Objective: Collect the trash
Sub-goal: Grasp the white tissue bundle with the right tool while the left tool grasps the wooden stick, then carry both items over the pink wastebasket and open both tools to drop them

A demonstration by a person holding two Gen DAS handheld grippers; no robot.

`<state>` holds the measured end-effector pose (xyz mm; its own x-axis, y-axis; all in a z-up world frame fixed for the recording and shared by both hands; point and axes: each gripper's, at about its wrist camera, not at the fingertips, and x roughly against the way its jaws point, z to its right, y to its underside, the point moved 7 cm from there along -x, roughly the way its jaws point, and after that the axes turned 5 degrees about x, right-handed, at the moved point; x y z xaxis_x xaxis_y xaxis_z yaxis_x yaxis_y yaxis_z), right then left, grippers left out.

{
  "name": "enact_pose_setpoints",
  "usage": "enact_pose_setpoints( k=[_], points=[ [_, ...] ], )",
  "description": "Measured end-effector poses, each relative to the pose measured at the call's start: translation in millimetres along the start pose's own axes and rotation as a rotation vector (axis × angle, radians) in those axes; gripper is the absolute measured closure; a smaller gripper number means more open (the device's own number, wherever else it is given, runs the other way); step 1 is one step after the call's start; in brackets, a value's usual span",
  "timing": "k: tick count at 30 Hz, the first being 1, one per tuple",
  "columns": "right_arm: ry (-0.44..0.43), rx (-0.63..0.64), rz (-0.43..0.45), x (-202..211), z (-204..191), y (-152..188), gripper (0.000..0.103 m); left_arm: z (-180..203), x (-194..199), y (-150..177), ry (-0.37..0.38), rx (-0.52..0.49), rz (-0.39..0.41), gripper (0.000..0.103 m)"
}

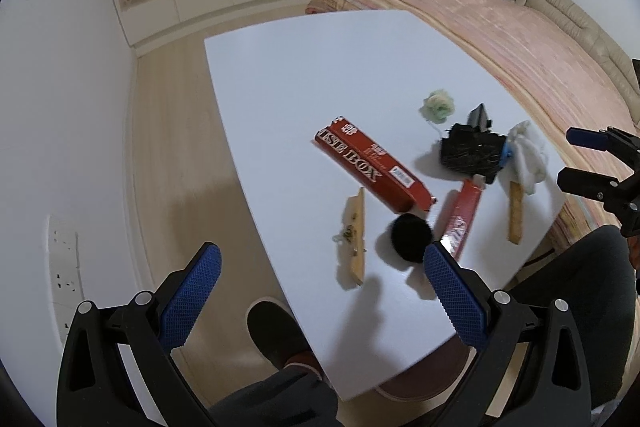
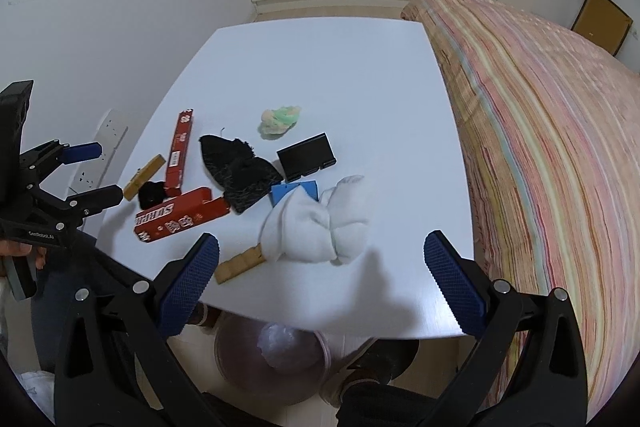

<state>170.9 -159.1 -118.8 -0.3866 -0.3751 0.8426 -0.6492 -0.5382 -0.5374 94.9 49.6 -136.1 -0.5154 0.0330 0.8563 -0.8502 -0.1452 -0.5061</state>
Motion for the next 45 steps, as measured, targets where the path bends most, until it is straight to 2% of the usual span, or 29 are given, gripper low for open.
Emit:
enact_pose_setpoints(
  k=[1, 3, 10, 11, 12, 13, 16, 18, 19, 22, 28, 36, 45],
  points=[
    [0.0, -0.001, -0.004, -4, 1, -1, 0.003, -1, -3, 0, 0.0, -0.002, -0.006, 0.011],
    [0.0, -0.004, -0.009, -9, 3, -2, 0.003, -1, -8, 0, 0.002, -0.007, -0.016, 0.023],
    [-0.012, -0.009, -0.019, -27, 5, -6, 0.006, 4, -16, 1, 0.009, -0.026, -0.025, 0.043],
    [-0.014, -0.007, -0.025, -29, 5, -6, 0.009, 3, -16, 0, 0.008, -0.026, -0.022, 0.049],
    [-0.012, -0.005, -0.031, -32, 5, -6, 0.018, 3, -15, -1, 0.01, -0.025, -0.019, 0.057],
    [-0.007, -0.002, -0.036, -33, 5, -5, 0.025, 4, -15, -2, 0.012, -0.027, -0.018, 0.061],
    [-0.01, 0.0, -0.033, -34, 6, -3, 0.036, 7, -15, -2, 0.021, -0.039, -0.019, 0.073],
    [-0.004, 0.002, -0.035, -35, 6, -2, 0.047, 8, -15, -2, 0.024, -0.04, -0.02, 0.085],
    [-0.002, 0.002, -0.033, -35, 7, -1, 0.048, 9, -16, -2, 0.025, -0.039, -0.02, 0.09],
    [0.0, 0.001, -0.023, -33, 8, -1, 0.054, 9, -16, -3, 0.034, -0.038, -0.022, 0.091],
    [0.01, -0.01, 0.003, -25, 13, -4, 0.06, 10, -11, -8, 0.027, -0.026, -0.002, 0.091],
    [0.007, -0.007, 0.05, 3, 8, -5, 0.06, 18, 17, -7, 0.046, -0.023, 0.04, 0.091],
    [-0.039, 0.033, 0.085, 50, -25, 18, 0.06, 47, 59, 8, 0.095, -0.059, 0.082, 0.091]
  ],
)
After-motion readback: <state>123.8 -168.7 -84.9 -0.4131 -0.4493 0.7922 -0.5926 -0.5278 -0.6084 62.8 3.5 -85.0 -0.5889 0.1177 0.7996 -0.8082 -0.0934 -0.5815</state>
